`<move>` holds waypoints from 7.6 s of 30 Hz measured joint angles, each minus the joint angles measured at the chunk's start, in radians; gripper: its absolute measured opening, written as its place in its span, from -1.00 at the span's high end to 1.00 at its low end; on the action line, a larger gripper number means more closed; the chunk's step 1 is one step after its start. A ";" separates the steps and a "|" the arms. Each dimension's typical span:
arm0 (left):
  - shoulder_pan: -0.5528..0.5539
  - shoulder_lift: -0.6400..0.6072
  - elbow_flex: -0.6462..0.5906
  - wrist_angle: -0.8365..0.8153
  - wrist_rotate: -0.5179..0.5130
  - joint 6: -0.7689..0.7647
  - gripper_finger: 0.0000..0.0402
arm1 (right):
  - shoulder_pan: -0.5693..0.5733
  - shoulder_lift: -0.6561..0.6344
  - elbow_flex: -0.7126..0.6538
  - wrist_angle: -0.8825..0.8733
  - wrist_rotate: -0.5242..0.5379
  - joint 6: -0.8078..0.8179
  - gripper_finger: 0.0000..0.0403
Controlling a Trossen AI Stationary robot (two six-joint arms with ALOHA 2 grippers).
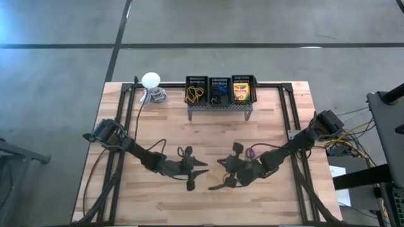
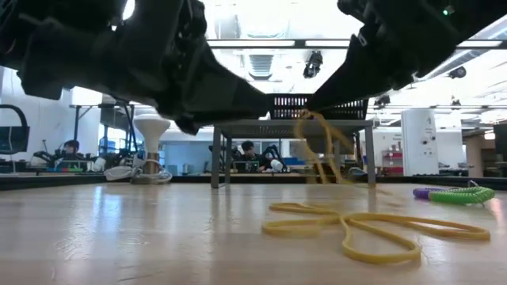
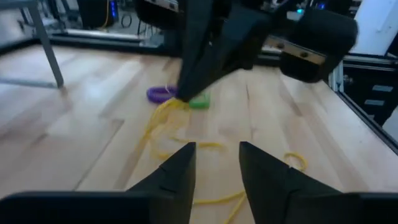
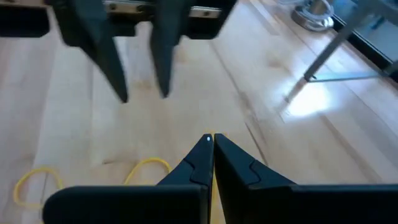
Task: Pick & Place Office Desk Supplies
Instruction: Put the yellow rubber band into the left black bin on the shelf, then put the green keychain into the middle black bin on the shelf
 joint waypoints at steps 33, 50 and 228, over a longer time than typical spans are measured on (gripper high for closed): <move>0.074 0.044 0.198 -0.254 -0.012 0.086 0.75 | 0.019 0.009 0.015 0.025 -0.008 -0.058 0.96; 0.048 -0.203 0.268 -0.476 0.102 0.035 0.98 | 0.041 -0.066 -0.075 -0.289 0.002 0.211 0.96; -0.022 -0.135 -0.127 -0.205 -0.140 -0.155 0.13 | -0.516 -0.159 -0.123 0.588 -0.547 -0.571 0.91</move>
